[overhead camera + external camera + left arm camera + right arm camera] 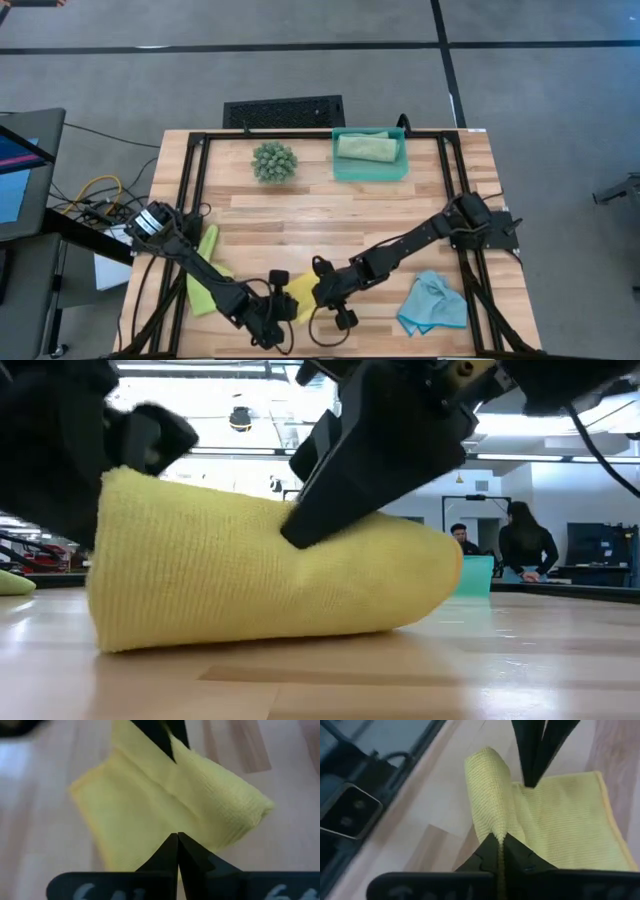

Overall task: Roll microfiber towels into tight, uniform cylinder then place into a basket
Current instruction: Roll the yellow microfiber cloth

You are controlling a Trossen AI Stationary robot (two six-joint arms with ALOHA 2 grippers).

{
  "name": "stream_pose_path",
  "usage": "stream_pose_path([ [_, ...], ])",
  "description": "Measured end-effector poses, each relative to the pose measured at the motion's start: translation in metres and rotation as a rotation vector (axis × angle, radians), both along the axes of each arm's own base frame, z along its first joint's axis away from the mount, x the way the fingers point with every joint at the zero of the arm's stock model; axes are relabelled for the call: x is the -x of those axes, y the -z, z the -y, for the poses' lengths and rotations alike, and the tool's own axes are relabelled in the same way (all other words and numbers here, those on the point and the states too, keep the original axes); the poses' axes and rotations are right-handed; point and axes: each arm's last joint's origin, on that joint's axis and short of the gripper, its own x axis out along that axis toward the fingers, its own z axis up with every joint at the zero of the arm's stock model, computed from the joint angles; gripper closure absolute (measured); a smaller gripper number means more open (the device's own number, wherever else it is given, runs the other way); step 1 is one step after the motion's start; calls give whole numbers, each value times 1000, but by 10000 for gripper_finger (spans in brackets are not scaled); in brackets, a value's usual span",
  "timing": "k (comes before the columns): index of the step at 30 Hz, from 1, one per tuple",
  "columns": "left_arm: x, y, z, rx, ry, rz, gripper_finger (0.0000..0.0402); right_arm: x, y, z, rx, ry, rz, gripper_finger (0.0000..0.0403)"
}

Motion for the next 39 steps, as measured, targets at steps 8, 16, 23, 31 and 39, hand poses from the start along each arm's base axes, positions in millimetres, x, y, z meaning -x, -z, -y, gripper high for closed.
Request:
stream_pose_path([
  [8, 4, -24, 22, -129, 21, 111, 401, -6, 4, 22, -104, 85, -80, 380],
  [16, -2, -26, 21, -93, 31, 126, 401, -6, 7, 27, -120, 90, -95, 374],
  [23, -8, -25, 15, -31, 33, 84, 401, -6, 7, 27, -119, 89, -94, 379],
  [31, -5, -4, 8, 17, 39, 47, 401, -6, 7, 28, -114, 86, -94, 372],
  [39, -5, -2, 6, 32, 24, 34, 401, -7, 7, 31, -109, 86, -92, 375],
])
